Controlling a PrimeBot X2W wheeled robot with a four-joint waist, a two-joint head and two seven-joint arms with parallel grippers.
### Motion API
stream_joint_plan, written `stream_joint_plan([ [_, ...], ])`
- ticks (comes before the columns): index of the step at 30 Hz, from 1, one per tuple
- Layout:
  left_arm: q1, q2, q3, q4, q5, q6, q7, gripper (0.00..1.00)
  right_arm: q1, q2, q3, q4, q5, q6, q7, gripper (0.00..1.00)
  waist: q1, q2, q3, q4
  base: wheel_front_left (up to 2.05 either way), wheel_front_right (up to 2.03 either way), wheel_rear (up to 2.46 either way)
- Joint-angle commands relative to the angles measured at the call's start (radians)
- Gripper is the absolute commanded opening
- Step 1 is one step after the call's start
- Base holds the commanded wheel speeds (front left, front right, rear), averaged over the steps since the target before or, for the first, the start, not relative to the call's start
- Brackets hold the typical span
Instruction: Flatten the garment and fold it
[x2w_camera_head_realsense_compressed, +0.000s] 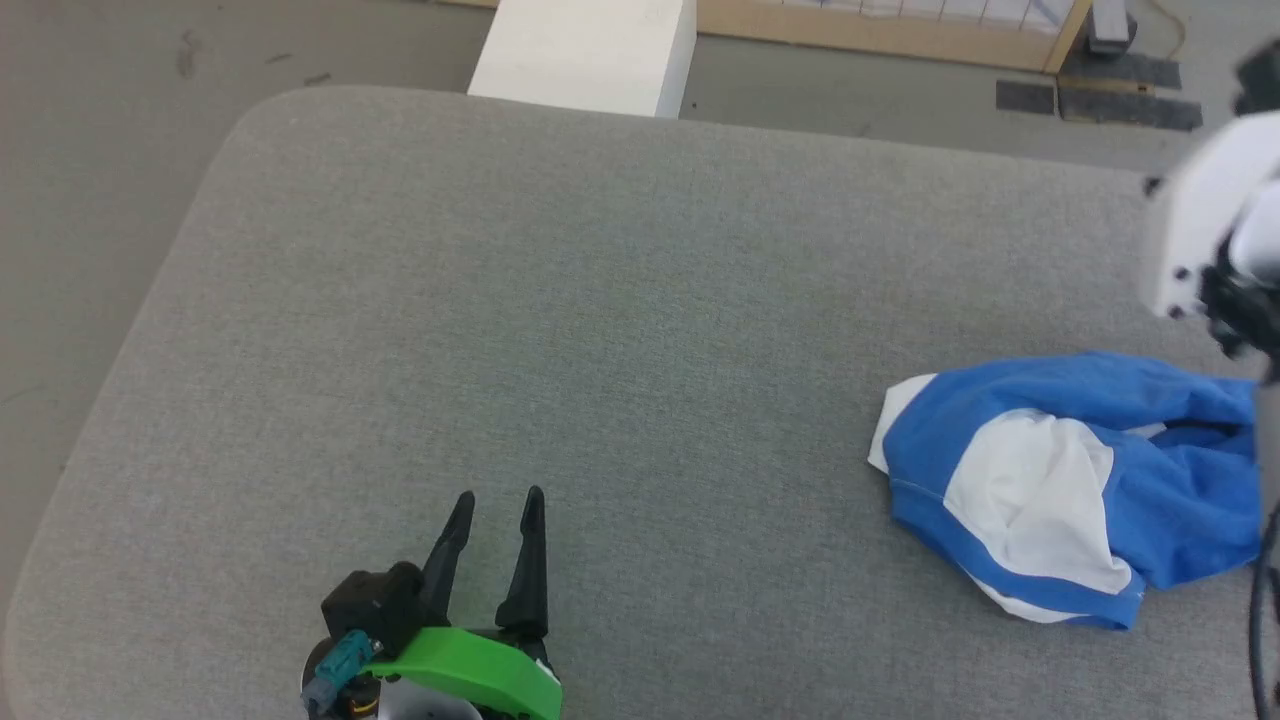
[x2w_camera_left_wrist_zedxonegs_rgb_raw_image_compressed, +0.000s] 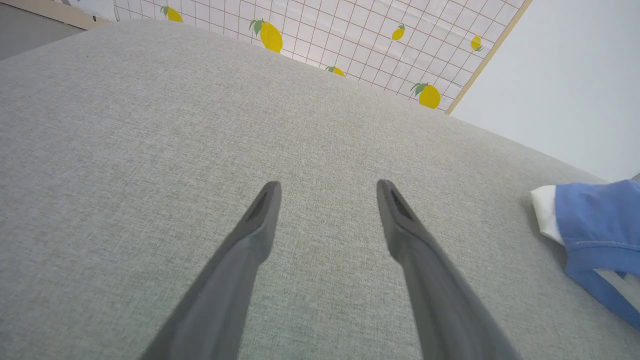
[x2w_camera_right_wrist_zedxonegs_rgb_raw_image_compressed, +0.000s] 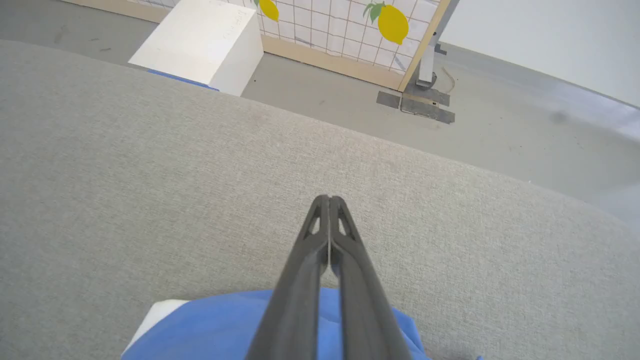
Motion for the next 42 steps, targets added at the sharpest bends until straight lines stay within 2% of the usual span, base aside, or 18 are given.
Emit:
stream_joint_plan([
  [1, 0.006, -0.002, -0.001, 0.001, -0.006, 0.005, -0.004, 1.00, -0.028, 0.023, 0.022, 0.009, 0.004, -0.001, -0.008, 0.00, 0.0000, 0.0000, -0.017, 0.013, 0.00, 0.00, 0.00],
  [3, 0.016, -0.002, 0.003, -0.001, -0.009, 0.007, -0.004, 1.00, -0.043, 0.042, 0.053, 0.026, 0.024, -0.001, 0.021, 0.00, 0.0000, 0.0000, -0.026, 0.021, 0.00, 0.00, 0.00],
  [4, 0.022, -0.002, 0.006, -0.002, -0.008, 0.007, -0.004, 1.00, -0.047, 0.048, 0.062, 0.031, 0.036, -0.001, 0.040, 0.10, 0.0000, 0.0000, -0.028, 0.024, 0.00, 0.00, 0.00],
  [5, 0.029, -0.002, 0.009, -0.002, -0.006, 0.007, -0.004, 1.00, -0.051, 0.049, 0.071, 0.032, 0.050, -0.001, 0.053, 0.35, 0.0000, 0.0000, -0.029, 0.027, 0.00, 0.00, 0.00],
  [6, 0.035, -0.002, 0.011, -0.001, -0.003, 0.007, -0.004, 1.00, -0.054, 0.044, 0.081, 0.029, 0.058, -0.001, 0.059, 0.49, 0.0000, 0.0000, -0.030, 0.030, 0.00, 0.00, 0.00],
  [7, 0.038, -0.002, 0.014, -0.001, -0.001, 0.007, -0.004, 1.00, -0.053, 0.036, 0.087, 0.028, 0.062, -0.001, 0.062, 0.76, 0.0000, 0.0000, -0.030, 0.032, 0.00, 0.00, 0.00],
  [8, 0.041, -0.002, 0.016, -0.001, 0.000, 0.006, -0.004, 1.00, -0.050, 0.029, 0.088, 0.027, 0.067, -0.001, 0.063, 0.99, 0.0000, 0.0000, -0.031, 0.034, 0.00, 0.00, 0.00],
  [17, 0.045, -0.002, 0.025, -0.002, 0.003, 0.001, -0.004, 1.00, 0.017, -0.016, 0.027, 0.021, 0.116, -0.001, 0.107, 1.00, 0.0000, 0.0000, -0.020, 0.012, 0.00, 0.00, 0.00],
  [24, 0.035, -0.002, 0.014, 0.002, 0.002, -0.003, -0.004, 1.00, 0.121, -0.098, -0.018, -0.036, 0.141, -0.001, 0.252, 1.00, 0.0000, 0.0000, 0.003, -0.017, 0.00, 0.00, 0.00],
  [27, 0.028, -0.002, 0.008, 0.006, 0.001, -0.007, -0.004, 1.00, 0.168, -0.116, -0.044, -0.063, 0.137, -0.001, 0.279, 1.00, 0.0000, 0.0000, 0.020, -0.024, 0.00, 0.00, 0.00],
  [32, 0.010, -0.002, 0.003, 0.011, 0.007, -0.016, -0.004, 1.00, 0.218, -0.112, -0.083, -0.082, 0.119, -0.001, 0.267, 1.00, 0.0000, 0.0000, 0.049, -0.021, 0.00, 0.00, 0.00],
  [41, -0.011, -0.002, 0.004, 0.018, 0.023, -0.028, -0.004, 1.00, 0.262, -0.080, -0.114, -0.039, 0.072, -0.001, 0.210, 1.00, 0.0000, 0.0000, 0.084, 0.003, 0.00, 0.00, 0.00],
  [42, -0.012, -0.002, 0.005, 0.017, 0.024, -0.029, -0.004, 1.00, 0.263, -0.078, -0.117, -0.033, 0.059, -0.001, 0.196, 0.74, 0.0000, 0.0000, 0.089, 0.005, 0.00, 0.00, 0.00],
])
